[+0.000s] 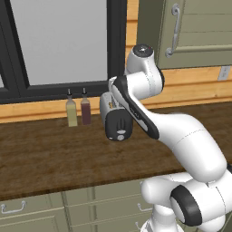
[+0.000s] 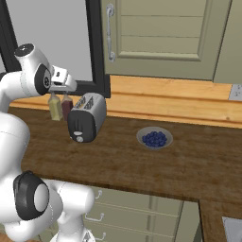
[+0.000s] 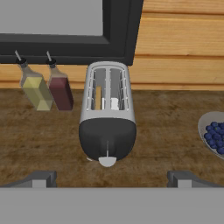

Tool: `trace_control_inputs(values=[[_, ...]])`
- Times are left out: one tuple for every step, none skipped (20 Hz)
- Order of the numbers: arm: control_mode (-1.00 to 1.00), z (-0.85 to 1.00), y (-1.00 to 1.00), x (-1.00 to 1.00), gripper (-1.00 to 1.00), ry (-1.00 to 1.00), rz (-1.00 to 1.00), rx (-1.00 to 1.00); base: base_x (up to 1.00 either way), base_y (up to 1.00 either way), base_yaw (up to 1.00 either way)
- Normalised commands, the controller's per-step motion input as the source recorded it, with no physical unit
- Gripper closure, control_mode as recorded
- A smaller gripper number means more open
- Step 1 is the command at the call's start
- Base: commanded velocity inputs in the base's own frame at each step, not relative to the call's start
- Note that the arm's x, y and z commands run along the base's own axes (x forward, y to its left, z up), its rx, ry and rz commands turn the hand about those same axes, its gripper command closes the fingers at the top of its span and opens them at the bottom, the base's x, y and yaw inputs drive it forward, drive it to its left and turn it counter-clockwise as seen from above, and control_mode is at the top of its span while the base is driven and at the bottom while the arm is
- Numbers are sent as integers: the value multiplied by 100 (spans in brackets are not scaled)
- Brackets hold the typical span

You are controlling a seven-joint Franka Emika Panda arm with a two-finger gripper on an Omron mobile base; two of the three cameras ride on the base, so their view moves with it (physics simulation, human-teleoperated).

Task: Start the toaster. Once the lever pops up, take the bread to the plate on the dining counter.

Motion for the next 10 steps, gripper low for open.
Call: trace_control_inputs(values=[[-100,0,0,0,-100,0,0,0,0,0,0],[-100,0,0,0,-100,0,0,0,0,0,0],[-100,0,0,0,-100,0,0,0,0,0,0],[-100,0,0,0,-100,0,0,0,0,0,0],[-100,0,0,0,-100,0,0,0,0,0,0],[-100,0,0,0,-100,0,0,0,0,0,0],[-100,0,0,0,-100,0,0,0,0,0,0],[-100,0,0,0,-100,0,0,0,0,0,0],[-100,0,0,0,-100,0,0,0,0,0,0],[-100,0,0,0,-100,0,0,0,0,0,0]])
